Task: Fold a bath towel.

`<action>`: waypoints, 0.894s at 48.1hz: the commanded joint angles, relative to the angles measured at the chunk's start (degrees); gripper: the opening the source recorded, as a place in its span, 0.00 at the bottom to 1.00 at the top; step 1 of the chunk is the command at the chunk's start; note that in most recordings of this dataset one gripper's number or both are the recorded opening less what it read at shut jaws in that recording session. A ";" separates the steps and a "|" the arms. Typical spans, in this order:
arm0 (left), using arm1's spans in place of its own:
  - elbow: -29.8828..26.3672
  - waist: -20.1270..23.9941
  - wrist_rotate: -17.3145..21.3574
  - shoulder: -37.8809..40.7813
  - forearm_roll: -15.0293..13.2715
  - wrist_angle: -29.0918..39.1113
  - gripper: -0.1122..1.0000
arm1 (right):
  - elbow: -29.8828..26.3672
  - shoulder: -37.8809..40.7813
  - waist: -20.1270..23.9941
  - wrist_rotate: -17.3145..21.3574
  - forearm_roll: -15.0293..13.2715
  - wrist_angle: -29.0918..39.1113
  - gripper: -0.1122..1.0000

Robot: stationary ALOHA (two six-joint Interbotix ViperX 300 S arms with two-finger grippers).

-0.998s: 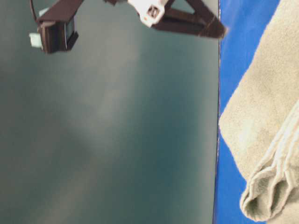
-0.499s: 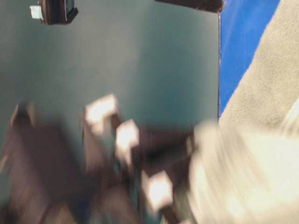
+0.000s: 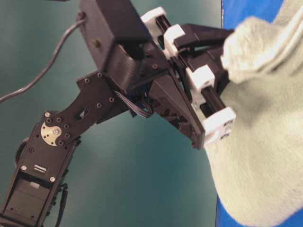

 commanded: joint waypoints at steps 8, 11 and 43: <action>1.14 1.49 -7.47 -2.37 -2.81 -6.77 0.33 | -0.53 -1.05 0.18 0.26 -1.76 -0.44 0.67; 2.20 1.93 -10.72 -2.90 -2.81 -8.35 0.50 | -0.53 -1.05 0.18 0.26 -1.76 -0.35 0.67; 30.32 2.55 -40.96 -29.00 -2.99 -31.55 0.79 | -1.76 -1.93 0.18 0.18 -3.87 -0.53 0.67</action>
